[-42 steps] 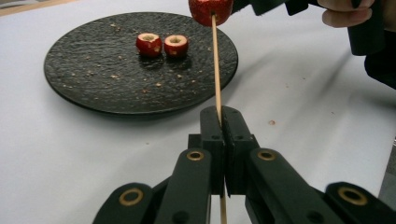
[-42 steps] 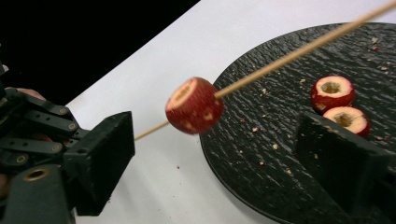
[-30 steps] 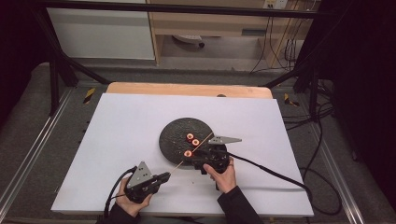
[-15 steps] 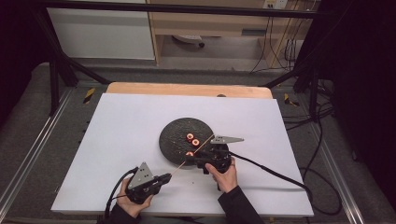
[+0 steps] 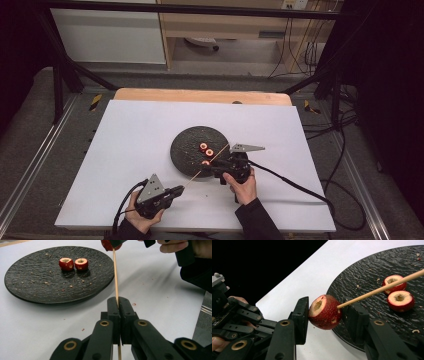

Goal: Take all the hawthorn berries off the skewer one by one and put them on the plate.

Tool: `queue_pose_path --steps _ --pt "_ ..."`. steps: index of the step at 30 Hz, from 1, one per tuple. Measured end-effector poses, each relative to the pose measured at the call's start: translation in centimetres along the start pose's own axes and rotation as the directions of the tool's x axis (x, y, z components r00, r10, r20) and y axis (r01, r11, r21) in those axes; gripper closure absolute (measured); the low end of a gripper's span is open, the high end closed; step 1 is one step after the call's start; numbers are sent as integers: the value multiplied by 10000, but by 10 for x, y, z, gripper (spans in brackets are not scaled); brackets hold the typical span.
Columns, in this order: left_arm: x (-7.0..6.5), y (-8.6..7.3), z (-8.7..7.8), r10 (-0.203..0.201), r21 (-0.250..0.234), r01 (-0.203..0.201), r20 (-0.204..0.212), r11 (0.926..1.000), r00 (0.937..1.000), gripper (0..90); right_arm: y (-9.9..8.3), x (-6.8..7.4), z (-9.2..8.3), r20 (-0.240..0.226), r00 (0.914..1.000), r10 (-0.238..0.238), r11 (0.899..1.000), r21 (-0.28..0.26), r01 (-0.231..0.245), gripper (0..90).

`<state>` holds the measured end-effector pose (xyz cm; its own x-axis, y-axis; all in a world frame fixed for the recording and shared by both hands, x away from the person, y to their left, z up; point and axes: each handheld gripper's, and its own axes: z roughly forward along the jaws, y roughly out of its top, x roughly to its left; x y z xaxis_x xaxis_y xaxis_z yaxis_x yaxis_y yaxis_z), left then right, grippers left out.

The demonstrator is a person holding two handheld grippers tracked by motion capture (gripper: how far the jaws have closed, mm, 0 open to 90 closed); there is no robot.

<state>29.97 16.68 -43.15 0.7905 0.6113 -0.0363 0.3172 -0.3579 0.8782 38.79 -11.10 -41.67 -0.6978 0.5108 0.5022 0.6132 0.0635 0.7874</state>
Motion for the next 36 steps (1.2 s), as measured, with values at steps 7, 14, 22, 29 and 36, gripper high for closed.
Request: queue_pose_path --steps 7,14,22,29,36 --pt "-1 1 0 39 -16 -39 -4 10000 10000 880 1 -2 -2 -7 9999 107 9999 -64 -107 584" --pt "-1 1 -1 69 -81 -69 -4 9999 10000 880 1 -4 -4 -27 9998 201 9997 -101 -201 585" --pt "-2 3 -4 180 -163 -181 -73 9997 9998 881 3 -6 -7 -90 9993 351 9991 -253 -353 589" --pt "-3 4 -6 219 -333 -223 -124 9992 9997 881 6 -6 -10 -154 9987 493 9979 -417 -499 591" --pt "-2 5 -11 276 -513 -289 -251 9983 9993 881 11 -8 -11 -363 9955 877 9944 -565 -896 593"
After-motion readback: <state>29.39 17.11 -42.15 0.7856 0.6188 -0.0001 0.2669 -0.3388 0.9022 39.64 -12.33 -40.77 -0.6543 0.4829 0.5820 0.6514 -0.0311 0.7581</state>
